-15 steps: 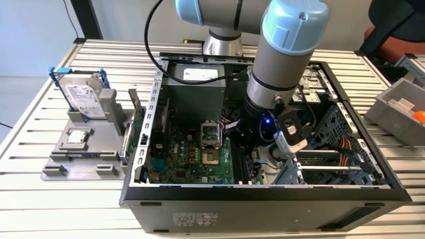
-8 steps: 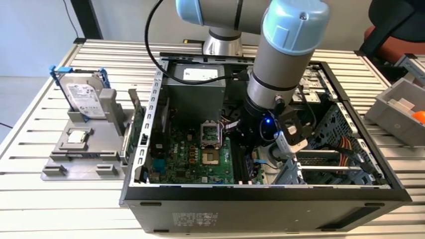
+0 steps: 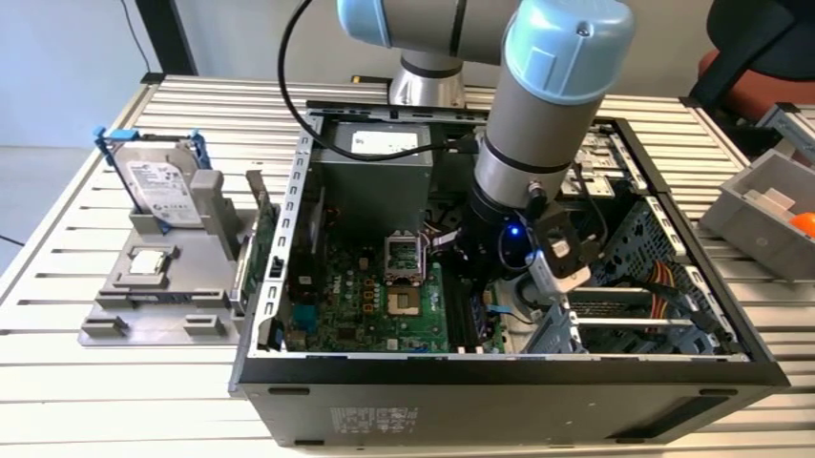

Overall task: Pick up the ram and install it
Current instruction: 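Insert the ram into the slot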

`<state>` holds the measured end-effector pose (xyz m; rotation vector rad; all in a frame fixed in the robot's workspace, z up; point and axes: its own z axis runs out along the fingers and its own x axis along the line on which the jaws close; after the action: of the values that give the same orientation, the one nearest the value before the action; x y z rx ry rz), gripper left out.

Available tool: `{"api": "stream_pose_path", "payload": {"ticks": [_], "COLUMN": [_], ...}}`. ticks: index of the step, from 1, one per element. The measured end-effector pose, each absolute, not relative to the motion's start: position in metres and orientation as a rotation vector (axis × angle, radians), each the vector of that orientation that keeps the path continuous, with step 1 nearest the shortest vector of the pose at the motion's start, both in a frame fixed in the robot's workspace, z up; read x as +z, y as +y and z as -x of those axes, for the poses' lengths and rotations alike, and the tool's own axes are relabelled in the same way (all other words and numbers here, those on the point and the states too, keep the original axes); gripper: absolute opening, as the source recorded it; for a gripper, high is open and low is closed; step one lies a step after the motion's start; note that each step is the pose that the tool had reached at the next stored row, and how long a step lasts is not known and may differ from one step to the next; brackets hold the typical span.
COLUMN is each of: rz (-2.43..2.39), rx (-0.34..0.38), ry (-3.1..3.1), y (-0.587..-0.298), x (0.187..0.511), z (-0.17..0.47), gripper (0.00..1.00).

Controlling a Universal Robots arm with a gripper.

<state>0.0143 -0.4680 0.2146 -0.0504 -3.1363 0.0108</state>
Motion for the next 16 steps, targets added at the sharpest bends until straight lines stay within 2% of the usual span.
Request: {"api": "stream_pose_path", "payload": {"ticks": [14, 15, 16], "rz": [0.063, 0.063, 0.063], "rx": [0.011, 0.008, 0.009], "ry": [-3.136, -3.137, -3.137], "y": [-0.4680, -0.4677, -0.4677], "x": [0.2071, 0.2066, 0.2065], "z": [-0.0151, -0.0154, -0.0154], "gripper": [0.00, 1.00, 1.00]}}
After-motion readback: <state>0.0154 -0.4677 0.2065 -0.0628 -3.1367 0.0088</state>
